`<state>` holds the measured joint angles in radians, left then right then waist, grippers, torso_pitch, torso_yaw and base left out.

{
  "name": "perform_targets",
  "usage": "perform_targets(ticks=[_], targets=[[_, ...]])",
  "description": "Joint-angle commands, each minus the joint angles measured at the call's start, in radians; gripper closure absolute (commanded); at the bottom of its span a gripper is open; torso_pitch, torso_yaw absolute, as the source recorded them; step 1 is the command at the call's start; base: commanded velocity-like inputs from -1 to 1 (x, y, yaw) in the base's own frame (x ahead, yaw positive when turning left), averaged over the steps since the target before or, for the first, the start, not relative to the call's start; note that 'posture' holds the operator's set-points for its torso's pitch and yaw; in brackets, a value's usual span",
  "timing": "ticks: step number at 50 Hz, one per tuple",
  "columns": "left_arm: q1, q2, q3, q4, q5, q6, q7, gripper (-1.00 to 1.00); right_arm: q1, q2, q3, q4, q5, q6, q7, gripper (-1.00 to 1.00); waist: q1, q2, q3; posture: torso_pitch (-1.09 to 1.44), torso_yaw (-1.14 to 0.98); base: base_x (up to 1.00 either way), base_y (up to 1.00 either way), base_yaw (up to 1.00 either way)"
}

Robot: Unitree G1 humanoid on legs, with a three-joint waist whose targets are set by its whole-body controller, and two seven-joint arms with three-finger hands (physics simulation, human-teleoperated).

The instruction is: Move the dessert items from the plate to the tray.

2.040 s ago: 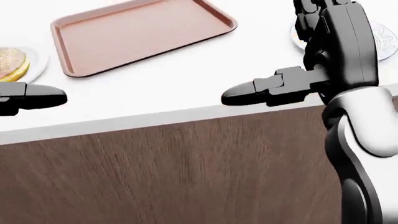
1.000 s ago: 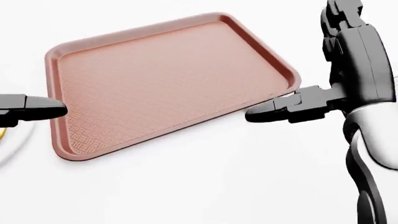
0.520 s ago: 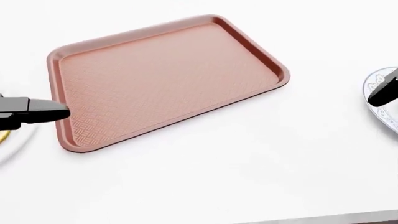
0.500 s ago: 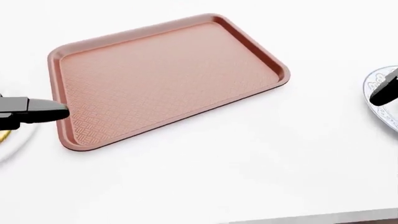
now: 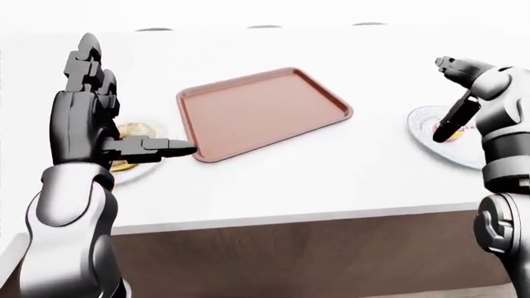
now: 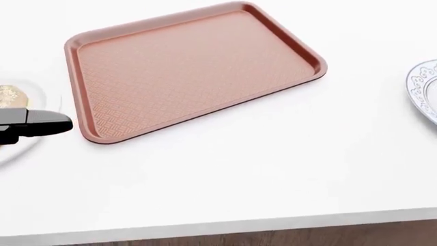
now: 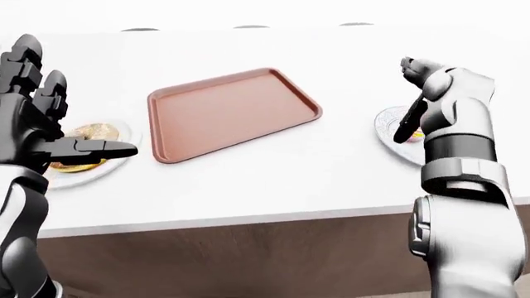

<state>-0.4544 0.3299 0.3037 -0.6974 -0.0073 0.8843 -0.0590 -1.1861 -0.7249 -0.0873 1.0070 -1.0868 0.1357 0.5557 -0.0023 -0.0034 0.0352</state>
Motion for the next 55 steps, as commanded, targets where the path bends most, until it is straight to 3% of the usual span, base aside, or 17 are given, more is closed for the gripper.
perform_targets(ticks=[1,8,22,24,28,29,46,51,55], targets=[[-0.025,0.01,0.001,-0.022,0.002,-0.031,0.005,-1.0,-0.056,-0.016,0.0,0.011,-0.023,-0.017,-0.057,-1.0,0.0,-0.002,-0.026,0.0,0.0,0.0,0.0,0.0],[-0.027,0.009,-0.004,-0.017,0.005,-0.032,0.006,-1.0,-0.096,-0.014,0.022,0.159,-0.04,-0.027,-0.138,-1.0,0.004,-0.002,-0.032,0.0,0.0,0.0,0.0,0.0],[-0.02,0.01,0.006,-0.026,-0.001,-0.027,0.003,-1.0,-0.106,-0.041,0.041,0.206,-0.092,0.018,-0.116,-0.98,0.007,-0.001,-0.035,0.0,0.0,0.0,0.0,0.0],[-0.018,0.01,0.008,-0.027,-0.003,-0.028,0.003,-1.0,-0.1,-0.04,0.039,0.21,-0.093,0.02,-0.117,-0.84,0.007,0.0,-0.034,0.0,0.0,0.0,0.0,0.0],[-0.016,0.012,0.012,-0.031,-0.006,-0.024,0.005,-1.0,-0.106,-0.041,0.04,0.218,-0.1,0.018,-0.124,-0.77,0.006,-0.001,-0.033,0.0,0.0,0.0,0.0,0.0],[-0.014,0.01,0.012,-0.03,-0.007,-0.025,0.006,-1.0,-0.102,-0.037,0.041,0.221,-0.101,0.017,-0.132,-0.65,0.005,-0.001,-0.033,0.0,0.0,0.0,0.0,0.0],[-0.006,0.018,0.025,-0.049,-0.018,-0.012,0.008,-1.0,-0.091,-0.018,0.047,0.251,-0.1,0.025,-0.154,-0.42,0.004,0.0,-0.028,0.0,0.0,0.0,0.0,0.0],[-0.004,0.02,0.027,-0.048,-0.02,-0.014,0.008,-1.0,-0.081,-0.022,0.047,0.25,-0.102,0.02,-0.149,-0.26,0.004,0.0,-0.027,0.0,0.0,0.0,0.0,0.0],[-0.014,0.026,0.03,-0.053,-0.023,-0.002,0.009,-1.0,-0.082,-0.02,0.046,0.25,-0.101,0.023,-0.141,-0.02,0.003,0.0,-0.027,0.0,0.0,0.0,0.0,0.0]])
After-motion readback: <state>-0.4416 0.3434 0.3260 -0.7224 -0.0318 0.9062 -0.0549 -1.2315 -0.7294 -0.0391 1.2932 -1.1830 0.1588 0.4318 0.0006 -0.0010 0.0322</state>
